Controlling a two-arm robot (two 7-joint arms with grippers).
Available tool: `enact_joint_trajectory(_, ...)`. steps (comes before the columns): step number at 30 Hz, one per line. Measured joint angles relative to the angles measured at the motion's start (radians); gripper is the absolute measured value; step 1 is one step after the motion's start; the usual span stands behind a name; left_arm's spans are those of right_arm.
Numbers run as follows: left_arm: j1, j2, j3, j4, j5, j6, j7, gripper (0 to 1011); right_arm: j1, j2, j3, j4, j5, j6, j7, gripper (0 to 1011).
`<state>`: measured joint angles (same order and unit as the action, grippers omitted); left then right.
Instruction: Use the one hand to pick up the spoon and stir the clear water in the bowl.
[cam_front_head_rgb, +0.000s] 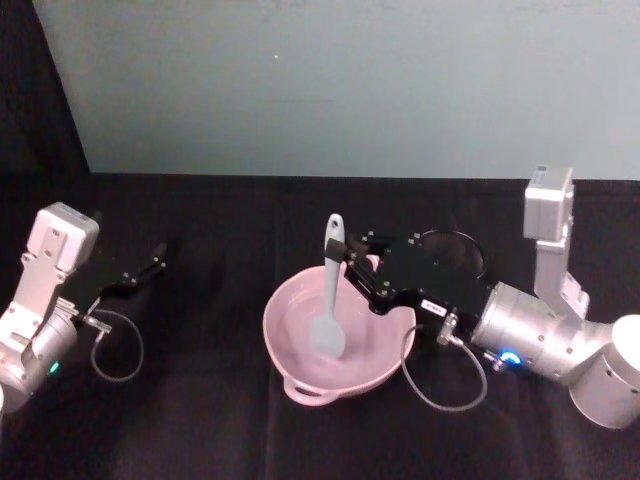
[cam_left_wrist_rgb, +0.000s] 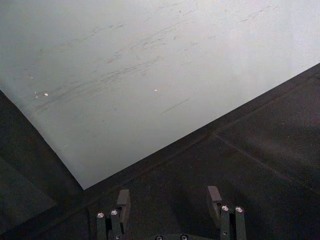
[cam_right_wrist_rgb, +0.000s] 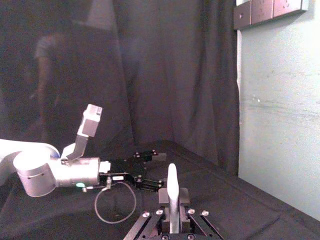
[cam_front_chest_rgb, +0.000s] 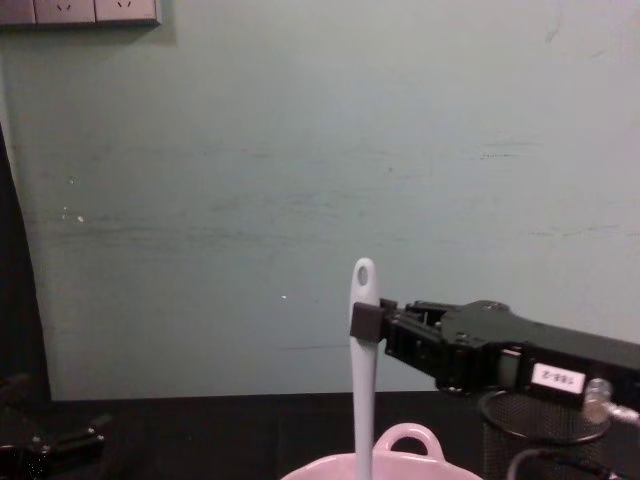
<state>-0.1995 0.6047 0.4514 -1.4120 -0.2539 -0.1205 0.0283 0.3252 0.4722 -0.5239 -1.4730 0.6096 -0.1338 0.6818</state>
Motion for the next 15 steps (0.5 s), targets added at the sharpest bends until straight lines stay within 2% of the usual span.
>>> enact_joint_trajectory(6,0.0,0.0,0.0,0.0,0.0,0.0,0.0,1005,0.049,-0.041,-0.011,0.083,-0.019,-0.004,0.003,110)
enact_joint_trajectory(9,0.0,0.0,0.0,0.0,0.0,0.0,0.0,1005,0.089,-0.071,-0.014,0.147,-0.035,-0.013,0.005,110)
enact_joint_trajectory(15,0.0,0.0,0.0,0.0,0.0,0.0,0.0,1005,0.117,-0.086,0.008,0.197,-0.045,-0.03,0.002,110)
